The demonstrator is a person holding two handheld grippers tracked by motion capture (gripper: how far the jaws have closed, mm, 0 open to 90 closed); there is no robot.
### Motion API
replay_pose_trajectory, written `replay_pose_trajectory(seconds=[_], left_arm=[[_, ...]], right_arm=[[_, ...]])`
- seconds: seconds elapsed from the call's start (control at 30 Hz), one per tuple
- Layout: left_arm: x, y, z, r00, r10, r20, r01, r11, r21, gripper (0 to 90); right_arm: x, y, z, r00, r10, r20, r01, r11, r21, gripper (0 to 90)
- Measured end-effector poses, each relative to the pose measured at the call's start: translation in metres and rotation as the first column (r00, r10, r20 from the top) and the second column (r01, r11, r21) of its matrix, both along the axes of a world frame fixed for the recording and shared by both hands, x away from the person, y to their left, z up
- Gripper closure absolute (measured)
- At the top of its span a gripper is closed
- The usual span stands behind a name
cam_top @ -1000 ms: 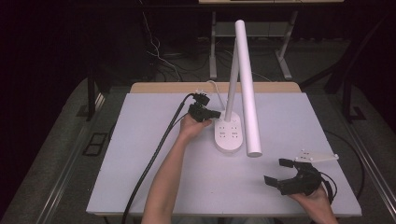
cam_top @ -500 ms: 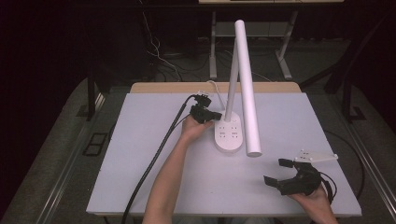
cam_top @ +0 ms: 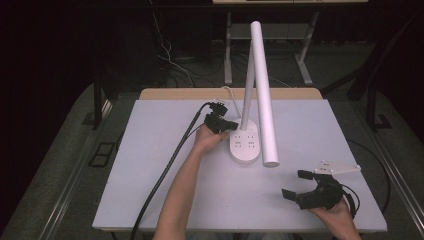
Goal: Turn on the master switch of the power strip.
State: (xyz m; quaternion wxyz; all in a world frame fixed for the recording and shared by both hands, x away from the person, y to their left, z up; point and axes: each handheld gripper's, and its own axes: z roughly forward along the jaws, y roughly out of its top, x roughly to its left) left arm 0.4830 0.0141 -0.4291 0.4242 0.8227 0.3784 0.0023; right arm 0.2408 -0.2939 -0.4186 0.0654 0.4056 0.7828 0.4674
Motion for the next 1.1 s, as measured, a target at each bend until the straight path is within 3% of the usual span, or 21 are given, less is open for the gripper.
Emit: replay_pose_trajectory(seconds=[0.1, 0.3, 0.37, 0.53, 0.57, 0.6, 0.73, 0.83, 0.87, 0.9, 0.93, 1.0, 1.1], left_arm=[[0.000, -0.001, 0.001, 1.0000, -0.008, 0.005, 0.007, 0.9997, 0.024, 90.0], [-0.001, -0.002, 0.000, 1.0000, 0.003, 0.001, -0.003, 0.9997, 0.024, 90.0], [-0.002, -0.003, 0.001, 0.9997, -0.011, 0.022, 0.010, 0.9987, 0.050, 90.0], [-0.004, -0.002, 0.000, 0.9988, -0.015, 0.047, 0.012, 0.9985, 0.054, 90.0], [-0.005, -0.001, 0.001, 0.9977, 0.002, 0.067, -0.005, 0.9989, 0.046, 90.0], [-0.005, -0.001, 0.002, 0.9945, 0.019, 0.103, -0.028, 0.9962, 0.082, 90.0], [0.000, 0.009, 0.000, 0.9960, 0.031, 0.084, -0.035, 0.9982, 0.048, 90.0], [-0.001, 0.012, 0.002, 0.9939, 0.076, 0.080, -0.074, 0.9967, -0.034, 90.0], [0.000, 0.014, 0.004, 0.9934, 0.073, 0.088, -0.070, 0.9971, -0.029, 90.0], [0.001, 0.020, 0.008, 0.9951, 0.016, 0.097, -0.019, 0.9994, 0.029, 90.0], [0.000, 0.017, 0.008, 0.9942, 0.054, 0.093, -0.053, 0.9984, -0.021, 90.0], [0.000, 0.023, 0.012, 0.9945, 0.014, 0.104, -0.016, 0.9997, 0.019, 90.0], [-0.003, 0.025, 0.017, 0.9948, 0.025, 0.098, -0.027, 0.9996, 0.012, 90.0]], right_arm=[[-0.001, 0.000, 0.000, 1.0000, 0.001, 0.003, -0.001, 1.000, -0.002, 0.3], [-0.001, 0.000, 0.001, 1.0000, 0.001, 0.004, -0.001, 1.000, 0.000, 0.3], [-0.001, 0.000, 0.001, 1.0000, 0.001, 0.005, -0.001, 1.000, -0.001, 0.3], [-0.001, -0.001, 0.000, 1.0000, 0.002, 0.002, -0.002, 1.000, 0.002, 0.3], [-0.001, -0.001, 0.000, 1.0000, 0.000, -0.001, 0.000, 1.000, 0.002, 0.3], [0.000, -0.001, 0.000, 1.0000, -0.002, -0.003, 0.002, 1.000, 0.002, 0.3], [0.000, -0.001, -0.001, 1.0000, 0.002, -0.002, -0.002, 1.000, 0.003, 0.3], [0.000, -0.001, -0.001, 1.0000, 0.004, -0.003, -0.004, 1.000, 0.003, 0.3], [0.001, -0.002, -0.002, 1.0000, 0.003, -0.003, -0.003, 1.000, 0.003, 0.3], [0.001, -0.002, -0.002, 1.0000, 0.002, -0.004, -0.002, 1.000, 0.003, 0.3], [0.001, -0.002, -0.002, 1.0000, 0.002, -0.004, -0.002, 1.000, 0.002, 0.3], [0.000, -0.002, -0.001, 1.0000, -0.001, -0.007, 0.001, 1.000, 0.004, 0.3], [0.000, -0.002, -0.001, 1.0000, -0.001, -0.006, 0.001, 1.000, 0.003, 0.3]])
